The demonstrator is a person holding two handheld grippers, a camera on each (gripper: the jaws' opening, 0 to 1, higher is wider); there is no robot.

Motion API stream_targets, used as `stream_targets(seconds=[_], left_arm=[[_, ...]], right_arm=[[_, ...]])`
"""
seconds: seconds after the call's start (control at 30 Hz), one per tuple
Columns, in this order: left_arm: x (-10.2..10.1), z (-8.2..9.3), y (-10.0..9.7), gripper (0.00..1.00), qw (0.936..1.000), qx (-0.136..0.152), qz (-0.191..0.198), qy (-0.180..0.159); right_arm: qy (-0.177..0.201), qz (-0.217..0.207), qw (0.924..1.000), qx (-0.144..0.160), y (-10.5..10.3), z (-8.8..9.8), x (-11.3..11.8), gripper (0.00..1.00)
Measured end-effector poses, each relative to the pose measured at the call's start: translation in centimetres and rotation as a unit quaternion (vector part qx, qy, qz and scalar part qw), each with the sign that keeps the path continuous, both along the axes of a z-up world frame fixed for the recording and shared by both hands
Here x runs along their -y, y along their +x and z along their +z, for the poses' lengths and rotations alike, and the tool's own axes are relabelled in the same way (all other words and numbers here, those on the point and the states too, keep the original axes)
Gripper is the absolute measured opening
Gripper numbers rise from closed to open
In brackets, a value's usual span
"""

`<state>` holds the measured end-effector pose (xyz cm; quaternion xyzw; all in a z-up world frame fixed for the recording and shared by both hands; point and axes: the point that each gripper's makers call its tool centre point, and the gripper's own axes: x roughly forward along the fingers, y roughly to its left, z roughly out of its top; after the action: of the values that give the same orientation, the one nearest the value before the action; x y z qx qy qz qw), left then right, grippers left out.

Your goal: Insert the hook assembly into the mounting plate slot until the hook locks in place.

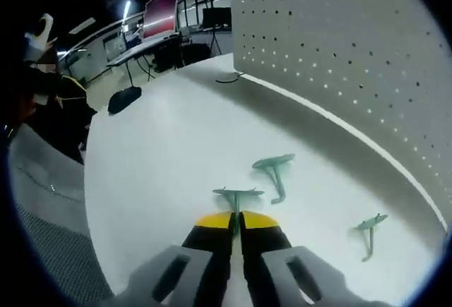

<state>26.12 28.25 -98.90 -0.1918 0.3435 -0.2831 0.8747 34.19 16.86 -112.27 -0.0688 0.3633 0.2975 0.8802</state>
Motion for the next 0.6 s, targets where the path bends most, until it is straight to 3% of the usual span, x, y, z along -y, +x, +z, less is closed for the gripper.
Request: stream_targets(seconds=[0.2,0.4,0.47,0.53,0.6], left_arm=[[-0.3,0.2,0.4,0.90,1.0000,0.006,0.006,0.002],[-0.1,1.0,1.2,0.88,0.9998,0.021,0.004,0.006],[0.4,1.3,1.4,0.87,0.9997,0.024,-0.002,0.006],[0.9,1.5,1.5,0.87,0.9995,0.029,-0.010,0.007],[1.5,1.7,1.7,0.86,0.9991,0.035,-0.020,0.011]], right_arm=[[0.073,-0.047,0.9962,0.001,0.9,3.9,0.2,0.00],[0.115,-0.058,0.9916,0.010,2.1,7.3,0.4,0.00],[0.139,-0.060,0.9881,0.026,2.4,8.7,0.3,0.00],[0.136,-0.060,0.9886,0.023,2.2,9.4,0.6,0.00],[0.166,-0.062,0.9840,0.019,1.9,10.5,0.3,0.00]])
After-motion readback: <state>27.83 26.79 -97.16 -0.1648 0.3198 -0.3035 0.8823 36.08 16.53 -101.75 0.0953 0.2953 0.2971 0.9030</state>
